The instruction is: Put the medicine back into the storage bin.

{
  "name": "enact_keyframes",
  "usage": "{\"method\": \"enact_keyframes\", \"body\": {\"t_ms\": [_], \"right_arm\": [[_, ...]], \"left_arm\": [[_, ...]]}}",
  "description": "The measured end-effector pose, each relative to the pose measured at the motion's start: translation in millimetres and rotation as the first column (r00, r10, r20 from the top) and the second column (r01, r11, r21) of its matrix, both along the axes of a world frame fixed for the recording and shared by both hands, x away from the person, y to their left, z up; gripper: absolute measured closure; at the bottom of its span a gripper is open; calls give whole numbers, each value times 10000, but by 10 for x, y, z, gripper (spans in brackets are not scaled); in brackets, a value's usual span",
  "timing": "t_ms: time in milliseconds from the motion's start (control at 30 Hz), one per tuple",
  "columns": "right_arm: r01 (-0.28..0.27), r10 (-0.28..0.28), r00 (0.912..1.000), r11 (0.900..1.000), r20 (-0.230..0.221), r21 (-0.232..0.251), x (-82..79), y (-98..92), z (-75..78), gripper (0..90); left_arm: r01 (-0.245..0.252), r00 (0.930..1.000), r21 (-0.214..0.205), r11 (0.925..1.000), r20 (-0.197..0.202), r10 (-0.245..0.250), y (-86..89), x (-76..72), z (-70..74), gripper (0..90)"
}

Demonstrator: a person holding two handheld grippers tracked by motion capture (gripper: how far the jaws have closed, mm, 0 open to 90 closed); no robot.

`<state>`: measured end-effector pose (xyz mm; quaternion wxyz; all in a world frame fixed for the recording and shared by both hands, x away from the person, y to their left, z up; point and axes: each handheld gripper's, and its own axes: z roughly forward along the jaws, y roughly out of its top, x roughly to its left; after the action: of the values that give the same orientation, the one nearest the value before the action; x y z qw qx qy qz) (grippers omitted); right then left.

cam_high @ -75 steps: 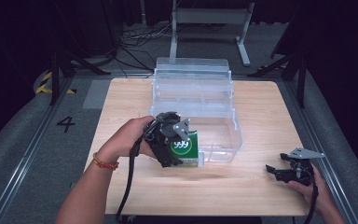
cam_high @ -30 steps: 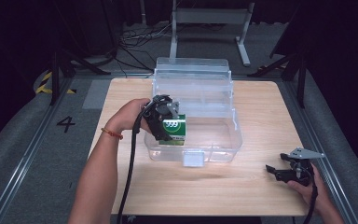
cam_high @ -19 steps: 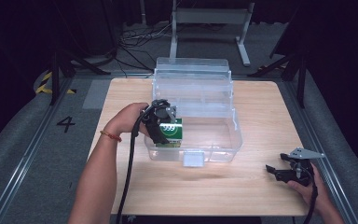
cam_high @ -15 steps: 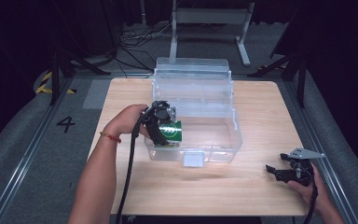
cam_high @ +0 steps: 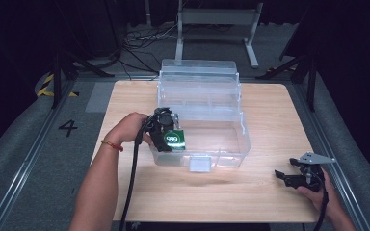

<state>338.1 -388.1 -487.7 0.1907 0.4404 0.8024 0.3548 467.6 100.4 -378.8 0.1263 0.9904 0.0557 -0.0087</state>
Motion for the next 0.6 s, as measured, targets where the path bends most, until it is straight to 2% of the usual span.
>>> {"method": "enact_keyframes", "body": {"t_ms": [167, 433, 533, 567, 600], "right_arm": [[6, -6, 10000, 10000, 8, -16, 0, 0, -1, 152], [2, -2, 10000, 10000, 15, -17, -2, -1, -1, 152], [-11, 11, 10000, 10000, 30, -18, -2, -1, -2, 152], [-10, 10, 10000, 10000, 29, -17, -2, -1, -2, 152], [-10, 10, 10000, 10000, 27, -19, -3, -1, -2, 152]], "left_arm": [[-57, 9998, 206, 9998, -175, 61, -18, 18, 9, 153], [-149, 9991, -17, 9999, -399, 148, -2, 30, 17, 154], [-201, 9990, 312, 9993, -386, 213, -18, 25, 27, 154], [-132, 9994, 607, 9981, -298, 150, -29, 26, 17, 154], [-294, 9989, 939, 9951, -336, 327, -49, 20, 10, 152]]}}
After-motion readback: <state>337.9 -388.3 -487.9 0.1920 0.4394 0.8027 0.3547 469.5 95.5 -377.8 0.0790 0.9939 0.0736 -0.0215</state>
